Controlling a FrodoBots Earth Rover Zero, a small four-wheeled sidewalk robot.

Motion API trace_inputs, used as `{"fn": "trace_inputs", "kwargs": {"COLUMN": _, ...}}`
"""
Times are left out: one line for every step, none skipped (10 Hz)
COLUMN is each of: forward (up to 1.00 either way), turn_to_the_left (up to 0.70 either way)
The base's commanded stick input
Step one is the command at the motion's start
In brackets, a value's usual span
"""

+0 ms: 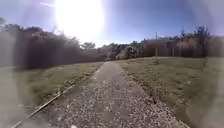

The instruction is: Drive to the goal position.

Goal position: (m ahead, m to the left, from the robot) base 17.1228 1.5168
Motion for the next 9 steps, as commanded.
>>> {"fn": "trace_inputs", "kwargs": {"forward": 1.0, "turn_to_the_left": 0.0}}
{"fn": "trace_inputs", "kwargs": {"forward": 1.0, "turn_to_the_left": 0.0}}
{"fn": "trace_inputs", "kwargs": {"forward": 1.0, "turn_to_the_left": 0.0}}
{"fn": "trace_inputs", "kwargs": {"forward": 1.0, "turn_to_the_left": 0.0}}
{"fn": "trace_inputs", "kwargs": {"forward": 1.0, "turn_to_the_left": 0.0}}
{"fn": "trace_inputs", "kwargs": {"forward": 1.0, "turn_to_the_left": 0.0}}
{"fn": "trace_inputs", "kwargs": {"forward": 1.0, "turn_to_the_left": 0.0}}
{"fn": "trace_inputs", "kwargs": {"forward": 1.0, "turn_to_the_left": 0.02}}
{"fn": "trace_inputs", "kwargs": {"forward": 1.0, "turn_to_the_left": 0.02}}
